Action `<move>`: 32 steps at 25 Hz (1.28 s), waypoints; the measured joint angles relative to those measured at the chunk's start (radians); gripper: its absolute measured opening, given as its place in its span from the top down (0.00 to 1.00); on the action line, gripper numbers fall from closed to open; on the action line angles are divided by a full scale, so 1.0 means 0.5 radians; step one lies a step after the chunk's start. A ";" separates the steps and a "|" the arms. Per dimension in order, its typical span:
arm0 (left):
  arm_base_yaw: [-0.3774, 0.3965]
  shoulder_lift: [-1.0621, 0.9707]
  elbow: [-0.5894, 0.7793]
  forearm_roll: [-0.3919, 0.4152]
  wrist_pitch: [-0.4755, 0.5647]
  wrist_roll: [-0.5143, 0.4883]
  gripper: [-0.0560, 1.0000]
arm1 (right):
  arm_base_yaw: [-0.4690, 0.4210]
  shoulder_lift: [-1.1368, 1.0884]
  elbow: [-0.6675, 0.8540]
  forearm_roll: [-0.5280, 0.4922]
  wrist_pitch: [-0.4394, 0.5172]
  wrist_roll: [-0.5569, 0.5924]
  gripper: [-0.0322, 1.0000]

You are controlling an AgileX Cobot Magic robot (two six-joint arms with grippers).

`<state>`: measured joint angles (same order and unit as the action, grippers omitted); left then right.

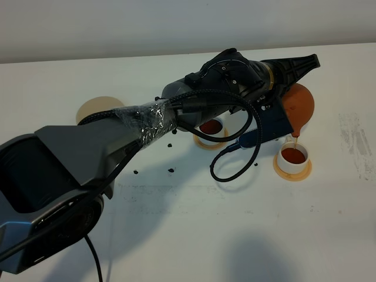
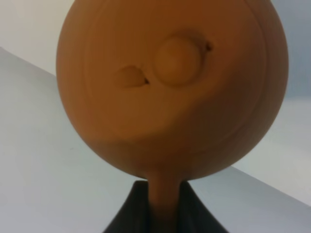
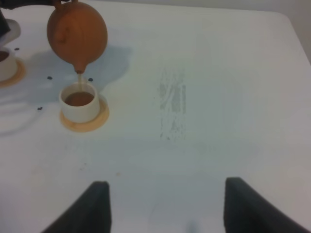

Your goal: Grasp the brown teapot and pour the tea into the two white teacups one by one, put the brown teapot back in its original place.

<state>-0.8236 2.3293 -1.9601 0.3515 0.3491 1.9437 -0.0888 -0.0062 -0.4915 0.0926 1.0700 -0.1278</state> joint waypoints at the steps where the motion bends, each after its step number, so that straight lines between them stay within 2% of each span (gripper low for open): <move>1: 0.000 0.000 0.000 0.000 -0.001 0.002 0.86 | 0.000 0.000 0.000 0.000 0.000 0.000 0.47; 32: 0.000 0.000 0.000 0.000 -0.029 0.142 0.86 | 0.000 0.000 0.000 0.000 0.000 0.000 0.47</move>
<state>-0.8236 2.3293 -1.9601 0.3515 0.3348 2.0145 -0.0888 -0.0062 -0.4915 0.0926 1.0700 -0.1278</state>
